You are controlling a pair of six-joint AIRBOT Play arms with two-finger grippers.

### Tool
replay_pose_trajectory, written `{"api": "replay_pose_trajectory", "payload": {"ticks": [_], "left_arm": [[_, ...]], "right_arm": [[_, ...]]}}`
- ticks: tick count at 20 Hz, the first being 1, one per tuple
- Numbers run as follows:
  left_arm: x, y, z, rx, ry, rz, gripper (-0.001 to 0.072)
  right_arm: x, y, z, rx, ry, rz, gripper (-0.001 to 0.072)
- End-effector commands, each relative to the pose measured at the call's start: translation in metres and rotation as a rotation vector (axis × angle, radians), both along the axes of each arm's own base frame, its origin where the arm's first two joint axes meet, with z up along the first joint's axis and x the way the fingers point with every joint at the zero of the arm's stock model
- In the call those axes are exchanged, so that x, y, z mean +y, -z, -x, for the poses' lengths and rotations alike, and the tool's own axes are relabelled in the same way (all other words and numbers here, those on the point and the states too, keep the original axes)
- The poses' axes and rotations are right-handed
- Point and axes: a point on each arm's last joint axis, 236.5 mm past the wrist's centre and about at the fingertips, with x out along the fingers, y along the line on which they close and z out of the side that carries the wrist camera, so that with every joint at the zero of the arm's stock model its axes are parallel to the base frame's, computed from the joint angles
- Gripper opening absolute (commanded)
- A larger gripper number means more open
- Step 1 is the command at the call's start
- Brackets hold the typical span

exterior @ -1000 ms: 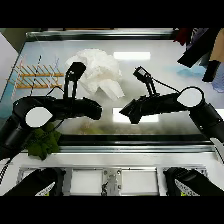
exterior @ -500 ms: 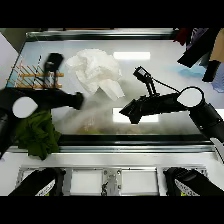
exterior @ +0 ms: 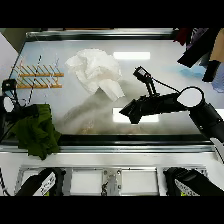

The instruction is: Fold the clothes and pants, and hang the long-sleeved shirts on hangers.

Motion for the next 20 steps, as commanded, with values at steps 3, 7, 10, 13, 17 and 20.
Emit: {"api": "replay_pose_trajectory", "payload": {"ticks": [3, 7, 10, 13, 17, 20], "left_arm": [[0.011, 0.057, 0.019, 0.161, -0.049, 0.048, 0.0676], [0.007, 0.050, 0.019, 0.156, -0.049, 0.067, 0.0018], [-0.024, -0.020, -0.011, -0.066, 0.012, 0.164, 0.0018], [-0.090, -0.122, -0.029, -0.368, 0.120, 0.366, 0.0018], [-0.173, -0.217, -0.009, -0.591, 0.361, 0.433, 0.0017], [-0.247, -0.243, 0.016, -0.624, 0.540, 0.551, 0.0017]], "right_arm": [[0.000, 0.000, 0.000, 0.001, -0.001, 0.000, 0.0016], [0.000, 0.000, 0.000, 0.001, -0.001, 0.000, 0.0017], [0.004, -0.005, 0.002, 0.014, -0.001, -0.030, 0.0017], [0.020, -0.030, 0.009, 0.065, -0.004, -0.163, 0.0016], [0.011, -0.050, -0.012, 0.040, 0.079, -0.230, 0.0014], [-0.046, -0.069, -0.062, 0.004, 0.360, -0.258, 0.0014]]}}
